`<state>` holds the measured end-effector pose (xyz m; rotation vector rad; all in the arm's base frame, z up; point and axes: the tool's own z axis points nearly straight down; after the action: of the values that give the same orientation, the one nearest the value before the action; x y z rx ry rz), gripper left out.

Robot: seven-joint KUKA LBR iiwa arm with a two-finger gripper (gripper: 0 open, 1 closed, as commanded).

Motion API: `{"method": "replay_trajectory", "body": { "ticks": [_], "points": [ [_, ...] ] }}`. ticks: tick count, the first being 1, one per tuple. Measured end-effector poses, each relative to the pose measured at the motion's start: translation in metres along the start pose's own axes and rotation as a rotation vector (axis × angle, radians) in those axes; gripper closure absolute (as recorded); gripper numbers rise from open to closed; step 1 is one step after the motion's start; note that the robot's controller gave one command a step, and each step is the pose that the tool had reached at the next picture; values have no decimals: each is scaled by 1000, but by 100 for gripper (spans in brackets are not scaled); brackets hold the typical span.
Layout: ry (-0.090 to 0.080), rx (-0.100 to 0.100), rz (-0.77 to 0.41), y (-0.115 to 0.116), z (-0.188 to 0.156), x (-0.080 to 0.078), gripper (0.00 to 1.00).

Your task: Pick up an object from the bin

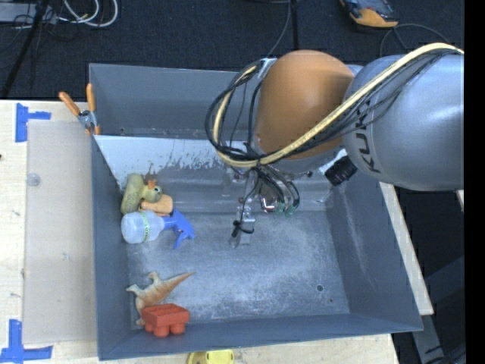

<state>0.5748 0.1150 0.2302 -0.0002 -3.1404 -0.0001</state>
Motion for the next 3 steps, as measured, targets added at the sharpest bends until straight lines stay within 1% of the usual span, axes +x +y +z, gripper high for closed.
{"method": "replay_trajectory", "body": {
  "ticks": [1, 2, 3],
  "points": [
    [-1, -1, -49, 47, 64, 8, 0],
    [6, -1, -169, 111, 70, 56, 0],
    [4, 1, -129, 88, 111, 63, 0]
  ]
}}
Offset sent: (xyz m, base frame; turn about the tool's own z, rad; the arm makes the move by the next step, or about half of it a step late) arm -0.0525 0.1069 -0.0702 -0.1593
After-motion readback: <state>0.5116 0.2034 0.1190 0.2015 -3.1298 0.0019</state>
